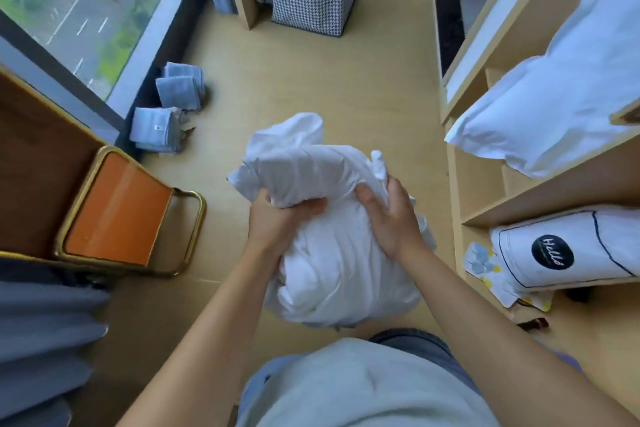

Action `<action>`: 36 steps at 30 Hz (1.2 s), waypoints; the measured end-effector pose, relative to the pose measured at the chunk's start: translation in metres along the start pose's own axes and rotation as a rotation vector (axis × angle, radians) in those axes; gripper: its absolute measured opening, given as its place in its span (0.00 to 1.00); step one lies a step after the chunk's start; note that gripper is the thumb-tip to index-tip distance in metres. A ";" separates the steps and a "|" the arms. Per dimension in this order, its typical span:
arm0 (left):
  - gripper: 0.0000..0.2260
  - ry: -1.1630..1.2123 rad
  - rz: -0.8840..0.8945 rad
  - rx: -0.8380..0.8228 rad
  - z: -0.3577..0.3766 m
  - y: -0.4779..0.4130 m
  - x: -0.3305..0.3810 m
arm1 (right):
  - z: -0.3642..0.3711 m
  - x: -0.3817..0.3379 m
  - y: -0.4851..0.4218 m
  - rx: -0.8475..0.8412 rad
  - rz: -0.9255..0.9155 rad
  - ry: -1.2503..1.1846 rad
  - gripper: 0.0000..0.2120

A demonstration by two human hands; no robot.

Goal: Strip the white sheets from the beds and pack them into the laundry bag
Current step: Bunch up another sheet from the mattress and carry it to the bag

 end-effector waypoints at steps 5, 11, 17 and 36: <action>0.21 0.008 -0.007 0.051 0.054 -0.109 0.069 | 0.036 -0.057 -0.136 -0.023 -0.023 0.035 0.24; 0.22 0.013 -0.039 0.101 0.097 -0.250 0.138 | 0.101 -0.123 -0.282 -0.020 -0.063 0.024 0.39; 0.22 0.004 -0.004 0.016 0.159 -0.409 0.219 | 0.162 -0.177 -0.437 0.044 -0.010 0.048 0.38; 0.27 -0.048 -0.037 0.071 0.385 -0.781 0.409 | 0.258 -0.304 -0.882 0.017 0.001 -0.075 0.32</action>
Point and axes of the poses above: each hand's wrist, its own y-axis away from the middle knuckle, its own z-axis out of the palm, x = y × z, the point moved 10 cm from there along -y, towards the middle knuckle, and after that the axes turned 14 degrees about x, right-handed, at the moved point
